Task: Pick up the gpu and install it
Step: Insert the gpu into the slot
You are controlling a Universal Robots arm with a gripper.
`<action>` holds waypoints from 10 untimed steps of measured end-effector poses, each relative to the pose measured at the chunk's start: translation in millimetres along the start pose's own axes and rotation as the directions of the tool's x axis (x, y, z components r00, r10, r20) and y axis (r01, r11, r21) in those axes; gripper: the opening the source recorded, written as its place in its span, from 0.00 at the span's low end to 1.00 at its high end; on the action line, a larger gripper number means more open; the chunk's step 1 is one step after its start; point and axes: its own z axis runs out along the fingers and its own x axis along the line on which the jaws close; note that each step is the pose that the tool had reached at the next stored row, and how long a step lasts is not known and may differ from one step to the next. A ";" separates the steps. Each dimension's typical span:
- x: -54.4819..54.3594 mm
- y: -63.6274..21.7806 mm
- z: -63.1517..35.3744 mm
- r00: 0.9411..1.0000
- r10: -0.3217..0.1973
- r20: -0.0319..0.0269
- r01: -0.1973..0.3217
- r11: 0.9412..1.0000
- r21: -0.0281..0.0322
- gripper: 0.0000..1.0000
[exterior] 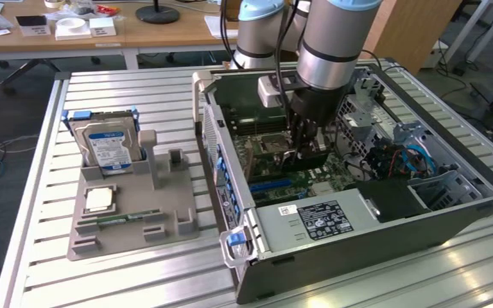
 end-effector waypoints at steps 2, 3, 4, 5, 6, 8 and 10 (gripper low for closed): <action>0.0 0.0 0.4 1.000 0.000 0.000 0.000 1.000 0.000 0.27; 0.0 0.0 0.6 1.000 0.000 0.000 0.000 1.000 0.000 0.27; 0.0 0.0 0.8 1.000 0.000 0.000 0.000 1.000 0.000 0.27; 0.0 0.2 0.8 1.000 0.000 0.000 0.000 1.000 0.000 0.27; 0.0 0.2 0.8 1.000 0.000 0.000 0.000 1.000 0.000 0.27; 0.0 0.5 0.8 1.000 0.000 0.000 0.000 1.000 0.000 0.27; 0.0 0.6 0.8 1.000 0.000 0.000 0.000 1.000 0.000 0.27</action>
